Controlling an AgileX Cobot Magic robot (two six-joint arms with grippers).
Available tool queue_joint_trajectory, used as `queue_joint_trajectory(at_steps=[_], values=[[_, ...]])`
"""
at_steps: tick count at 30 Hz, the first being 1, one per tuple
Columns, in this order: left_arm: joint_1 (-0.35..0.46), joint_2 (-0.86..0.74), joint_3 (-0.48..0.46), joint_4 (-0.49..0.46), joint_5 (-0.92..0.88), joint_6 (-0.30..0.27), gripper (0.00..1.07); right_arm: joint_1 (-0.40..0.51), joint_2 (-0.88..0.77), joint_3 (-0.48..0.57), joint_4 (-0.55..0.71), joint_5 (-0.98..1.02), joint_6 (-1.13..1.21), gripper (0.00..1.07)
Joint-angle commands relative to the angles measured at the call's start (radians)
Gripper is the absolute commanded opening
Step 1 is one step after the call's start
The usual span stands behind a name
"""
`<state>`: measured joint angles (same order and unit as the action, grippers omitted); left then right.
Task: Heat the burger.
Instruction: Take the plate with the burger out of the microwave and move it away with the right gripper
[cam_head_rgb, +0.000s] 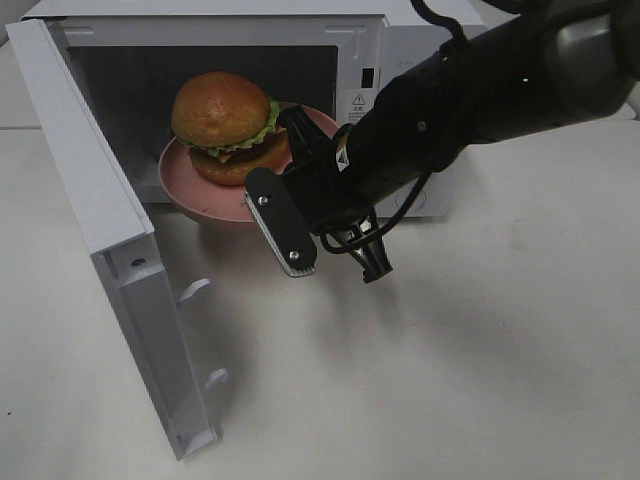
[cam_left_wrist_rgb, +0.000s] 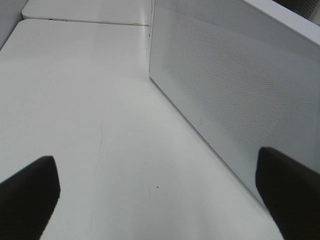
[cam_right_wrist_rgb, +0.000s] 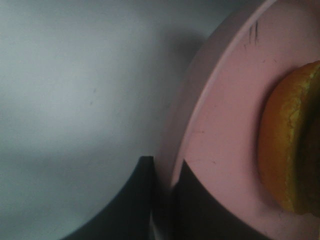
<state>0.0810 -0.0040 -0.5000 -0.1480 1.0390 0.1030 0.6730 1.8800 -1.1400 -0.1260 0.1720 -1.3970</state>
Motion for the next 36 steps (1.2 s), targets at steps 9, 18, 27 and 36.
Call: queue_joint_trajectory(at_steps=[9,18,27,36], values=[[0.001,-0.021,0.004,-0.010,-0.001,-0.004,1.00,-0.006,-0.190,0.205,0.000,-0.122,0.005,0.00],[0.001,-0.021,0.004,-0.010,-0.001,-0.004,1.00,-0.006,-0.305,0.352,0.000,-0.143,0.005,0.00],[0.001,-0.021,0.004,-0.010,-0.001,-0.004,1.00,-0.006,-0.405,0.443,0.000,-0.138,0.019,0.00],[0.001,-0.021,0.004,-0.010,-0.001,-0.004,1.00,-0.006,-0.559,0.552,0.000,-0.127,0.039,0.00]])
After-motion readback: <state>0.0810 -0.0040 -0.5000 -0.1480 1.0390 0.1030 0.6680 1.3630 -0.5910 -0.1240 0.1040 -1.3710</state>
